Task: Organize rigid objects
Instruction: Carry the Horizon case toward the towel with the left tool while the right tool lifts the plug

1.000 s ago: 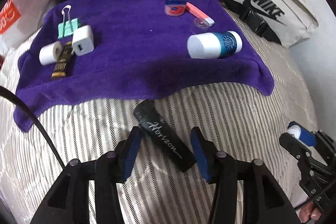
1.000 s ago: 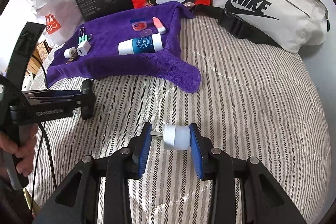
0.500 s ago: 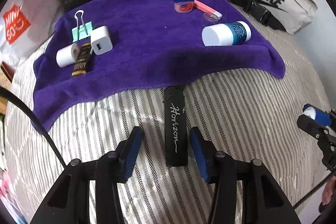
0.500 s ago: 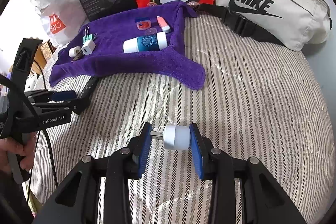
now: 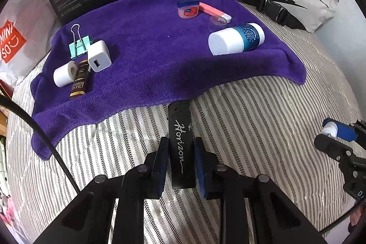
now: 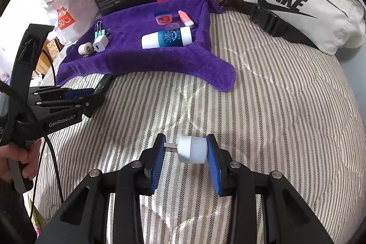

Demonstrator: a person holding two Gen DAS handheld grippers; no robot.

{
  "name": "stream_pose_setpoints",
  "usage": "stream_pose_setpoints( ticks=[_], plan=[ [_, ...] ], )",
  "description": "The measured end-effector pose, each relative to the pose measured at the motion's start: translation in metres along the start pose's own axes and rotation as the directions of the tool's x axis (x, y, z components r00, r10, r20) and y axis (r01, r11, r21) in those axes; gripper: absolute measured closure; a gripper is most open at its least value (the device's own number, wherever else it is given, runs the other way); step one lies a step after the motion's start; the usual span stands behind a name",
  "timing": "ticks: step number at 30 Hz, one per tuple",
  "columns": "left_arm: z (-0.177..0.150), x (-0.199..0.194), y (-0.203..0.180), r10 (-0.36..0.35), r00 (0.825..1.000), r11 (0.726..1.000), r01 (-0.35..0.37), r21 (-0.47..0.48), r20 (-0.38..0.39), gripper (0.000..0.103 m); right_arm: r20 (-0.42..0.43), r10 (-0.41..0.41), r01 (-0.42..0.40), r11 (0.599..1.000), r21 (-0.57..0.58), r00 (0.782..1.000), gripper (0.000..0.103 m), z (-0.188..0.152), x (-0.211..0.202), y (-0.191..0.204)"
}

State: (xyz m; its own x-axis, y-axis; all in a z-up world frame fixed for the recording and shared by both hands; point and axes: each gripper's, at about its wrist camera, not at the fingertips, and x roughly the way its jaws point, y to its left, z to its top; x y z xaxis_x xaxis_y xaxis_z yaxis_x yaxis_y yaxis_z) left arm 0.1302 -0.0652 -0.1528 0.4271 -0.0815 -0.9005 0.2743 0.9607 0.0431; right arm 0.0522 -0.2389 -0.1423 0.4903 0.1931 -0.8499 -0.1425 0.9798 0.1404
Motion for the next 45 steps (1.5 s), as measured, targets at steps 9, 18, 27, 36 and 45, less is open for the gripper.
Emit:
stream_pose_setpoints(
  ticks=[9,18,27,36,45],
  plan=[
    [-0.008,-0.006,0.011,-0.043,0.999,0.999,0.043,-0.02,0.01,0.082,0.002,0.005,-0.005,1.0,-0.014,1.0,0.067,0.004,-0.002,0.008],
    [-0.017,-0.034,0.041,-0.073,0.996,0.995,0.076,-0.071,0.05,0.082,0.03,0.008,-0.006,0.998,-0.059,1.0,0.067,0.019,-0.01,0.018],
    [-0.017,-0.048,0.061,-0.07,0.995,0.992,0.077,-0.1,0.074,0.082,0.052,0.017,-0.012,0.995,-0.096,0.998,0.067,0.035,-0.012,0.031],
    [-0.006,-0.062,0.074,-0.071,0.992,0.99,0.083,-0.112,0.105,0.082,0.079,0.034,-0.025,0.993,-0.117,0.996,0.067,0.049,-0.013,0.04],
    [0.014,-0.065,0.08,-0.087,0.989,0.988,0.102,-0.117,0.123,0.082,0.093,0.039,-0.026,0.99,-0.14,0.995,0.067,0.066,-0.01,0.046]
  ],
)
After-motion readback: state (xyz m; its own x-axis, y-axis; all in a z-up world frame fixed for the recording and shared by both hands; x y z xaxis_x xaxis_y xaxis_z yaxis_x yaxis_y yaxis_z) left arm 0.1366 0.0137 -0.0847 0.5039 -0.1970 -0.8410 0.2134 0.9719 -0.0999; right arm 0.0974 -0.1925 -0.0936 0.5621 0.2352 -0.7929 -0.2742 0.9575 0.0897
